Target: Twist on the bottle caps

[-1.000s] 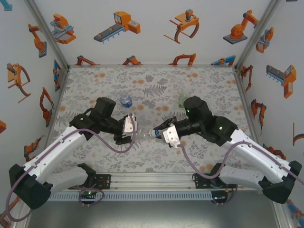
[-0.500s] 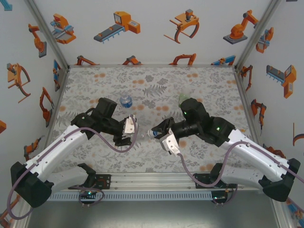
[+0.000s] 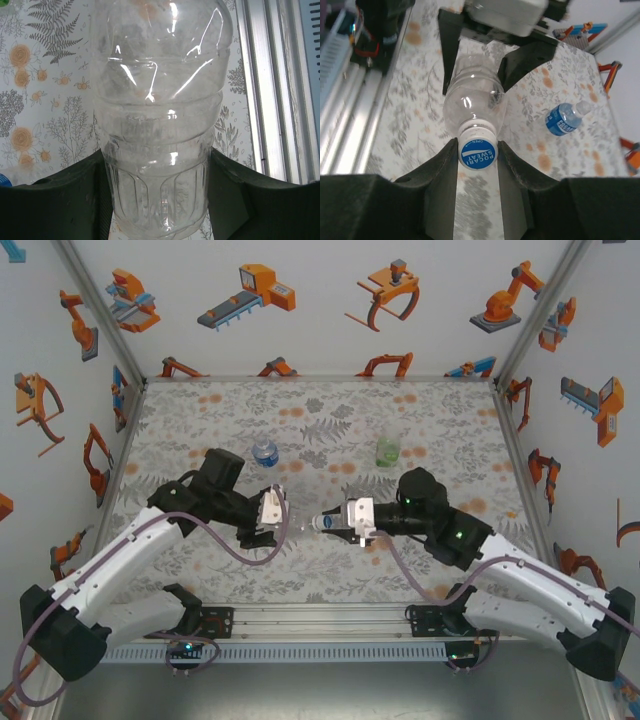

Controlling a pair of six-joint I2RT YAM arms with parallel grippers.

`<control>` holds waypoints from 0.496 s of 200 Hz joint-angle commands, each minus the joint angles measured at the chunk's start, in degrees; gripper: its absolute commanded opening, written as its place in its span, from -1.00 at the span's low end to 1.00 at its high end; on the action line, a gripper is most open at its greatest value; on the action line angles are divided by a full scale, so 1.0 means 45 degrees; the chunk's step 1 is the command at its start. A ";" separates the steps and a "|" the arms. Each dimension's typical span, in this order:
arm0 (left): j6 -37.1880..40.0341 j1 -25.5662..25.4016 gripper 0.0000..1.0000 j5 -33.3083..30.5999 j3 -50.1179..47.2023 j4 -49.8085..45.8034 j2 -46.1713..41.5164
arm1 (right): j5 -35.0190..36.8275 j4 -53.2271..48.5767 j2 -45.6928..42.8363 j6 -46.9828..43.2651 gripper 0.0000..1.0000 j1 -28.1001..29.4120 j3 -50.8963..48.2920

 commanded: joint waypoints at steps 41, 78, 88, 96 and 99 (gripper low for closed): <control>-0.1133 -0.0081 -1.00 0.1456 -0.0150 0.2805 -0.0217 | 0.5482 0.3324 -0.0006 1.0584 -1.00 0.0194 -0.1140; -0.2099 0.0046 -1.00 0.0807 -0.0546 0.4010 -0.0351 | 0.7946 0.0423 0.0613 1.5464 -1.00 0.0194 0.0026; -0.2267 0.0051 -1.00 0.0612 -0.0584 0.4112 -0.0355 | 0.8215 -0.0661 0.0887 1.6896 -1.00 0.0184 0.0523; -0.2371 0.0059 -1.00 0.0428 -0.0585 0.4169 -0.0344 | 0.8330 -0.1618 0.1107 1.8036 -1.00 0.0184 0.0953; -0.2401 0.0052 -1.00 0.0360 -0.0585 0.4176 -0.0331 | 0.8332 -0.1937 0.1203 1.8471 -1.00 0.0193 0.1108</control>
